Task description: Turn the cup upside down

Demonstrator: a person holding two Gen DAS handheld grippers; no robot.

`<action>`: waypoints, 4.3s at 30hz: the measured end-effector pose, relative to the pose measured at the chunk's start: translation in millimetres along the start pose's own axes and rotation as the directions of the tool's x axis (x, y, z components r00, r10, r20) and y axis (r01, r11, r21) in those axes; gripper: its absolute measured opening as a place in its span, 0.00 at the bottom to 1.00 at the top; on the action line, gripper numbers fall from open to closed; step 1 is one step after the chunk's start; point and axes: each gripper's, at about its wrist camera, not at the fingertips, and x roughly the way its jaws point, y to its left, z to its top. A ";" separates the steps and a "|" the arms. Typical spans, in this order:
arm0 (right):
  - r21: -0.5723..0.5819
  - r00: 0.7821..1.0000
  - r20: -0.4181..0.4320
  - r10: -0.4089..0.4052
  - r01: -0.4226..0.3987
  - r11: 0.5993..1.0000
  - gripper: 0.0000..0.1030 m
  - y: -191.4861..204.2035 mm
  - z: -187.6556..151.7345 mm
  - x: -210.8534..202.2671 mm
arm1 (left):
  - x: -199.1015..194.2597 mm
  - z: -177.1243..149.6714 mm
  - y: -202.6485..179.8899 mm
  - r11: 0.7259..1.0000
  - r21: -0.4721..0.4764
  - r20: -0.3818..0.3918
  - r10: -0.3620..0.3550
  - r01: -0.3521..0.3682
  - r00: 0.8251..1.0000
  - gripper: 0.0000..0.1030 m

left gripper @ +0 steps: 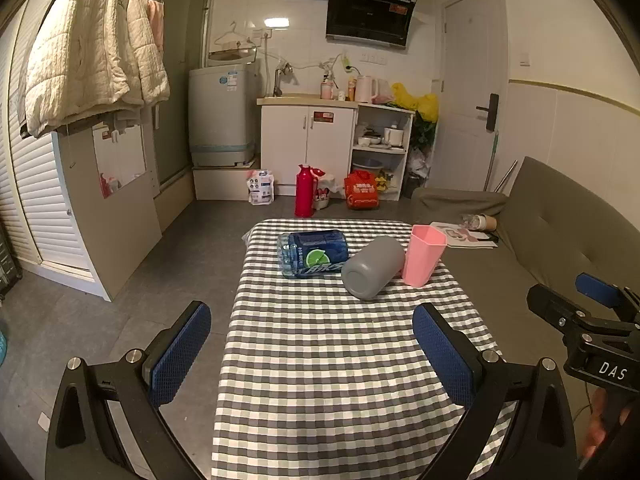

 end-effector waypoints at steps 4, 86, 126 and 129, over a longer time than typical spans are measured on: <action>-0.004 1.000 -0.002 0.012 -0.012 1.000 1.00 -1.5 2.2 -0.2 | 3.7 0.1 -1.5 1.000 0.001 -0.002 -0.005 0.005 1.000 1.00; 0.087 0.982 -0.173 -0.076 0.092 0.992 1.00 -74.3 -43.4 16.3 | 86.3 -107.7 -66.2 0.962 0.125 -0.462 -0.162 0.244 0.872 0.77; 0.059 0.951 -0.289 0.109 -0.095 0.994 0.68 51.5 -86.4 86.3 | 75.8 -95.1 55.1 0.999 -0.006 -0.245 0.044 -0.047 0.969 0.98; 0.050 0.958 -0.266 0.105 -0.095 0.994 0.68 49.7 -78.2 75.0 | 74.3 -94.9 56.2 0.999 -0.023 -0.253 0.040 -0.047 0.967 0.98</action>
